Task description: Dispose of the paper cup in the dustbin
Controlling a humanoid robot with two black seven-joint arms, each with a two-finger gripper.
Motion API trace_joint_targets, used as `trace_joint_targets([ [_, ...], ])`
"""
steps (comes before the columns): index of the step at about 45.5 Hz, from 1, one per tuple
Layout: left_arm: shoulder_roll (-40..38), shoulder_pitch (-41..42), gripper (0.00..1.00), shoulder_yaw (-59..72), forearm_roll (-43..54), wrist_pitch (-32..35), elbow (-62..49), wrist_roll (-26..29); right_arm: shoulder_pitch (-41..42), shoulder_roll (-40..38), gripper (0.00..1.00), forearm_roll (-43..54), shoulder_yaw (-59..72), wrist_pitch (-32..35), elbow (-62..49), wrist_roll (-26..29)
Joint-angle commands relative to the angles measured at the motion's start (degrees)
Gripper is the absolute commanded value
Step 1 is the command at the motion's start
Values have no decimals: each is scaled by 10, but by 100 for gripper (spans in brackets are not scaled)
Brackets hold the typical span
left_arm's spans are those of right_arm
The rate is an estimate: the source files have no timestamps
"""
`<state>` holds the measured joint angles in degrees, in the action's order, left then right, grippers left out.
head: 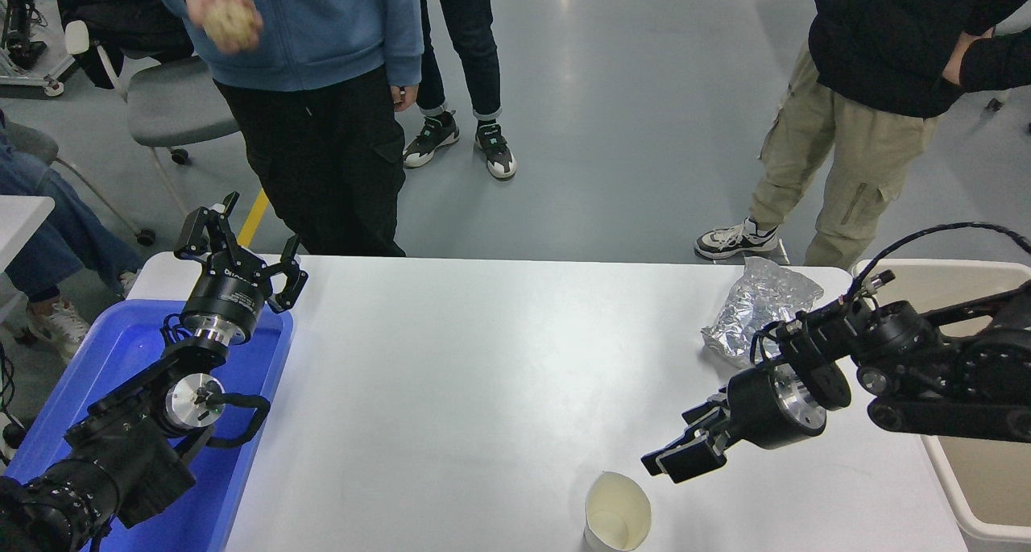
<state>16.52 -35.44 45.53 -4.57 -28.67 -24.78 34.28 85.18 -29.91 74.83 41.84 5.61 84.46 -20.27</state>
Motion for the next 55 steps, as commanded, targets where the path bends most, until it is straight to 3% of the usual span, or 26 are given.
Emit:
trace_joint_targets([
  [1, 0, 0, 100, 0, 0, 0, 0, 0, -23, 57, 100, 23, 22, -19, -38, -7],
  [45, 0, 0, 100, 0, 0, 0, 0, 0, -79, 110, 99, -40, 12, -20, -131, -7],
  [51, 0, 0, 100, 0, 0, 0, 0, 0, -79, 110, 98, -39, 13, -21, -132, -7],
  [55, 0, -1, 100, 0, 0, 0, 0, 0, -79, 110, 90, -38, 14, -25, -132, -8],
])
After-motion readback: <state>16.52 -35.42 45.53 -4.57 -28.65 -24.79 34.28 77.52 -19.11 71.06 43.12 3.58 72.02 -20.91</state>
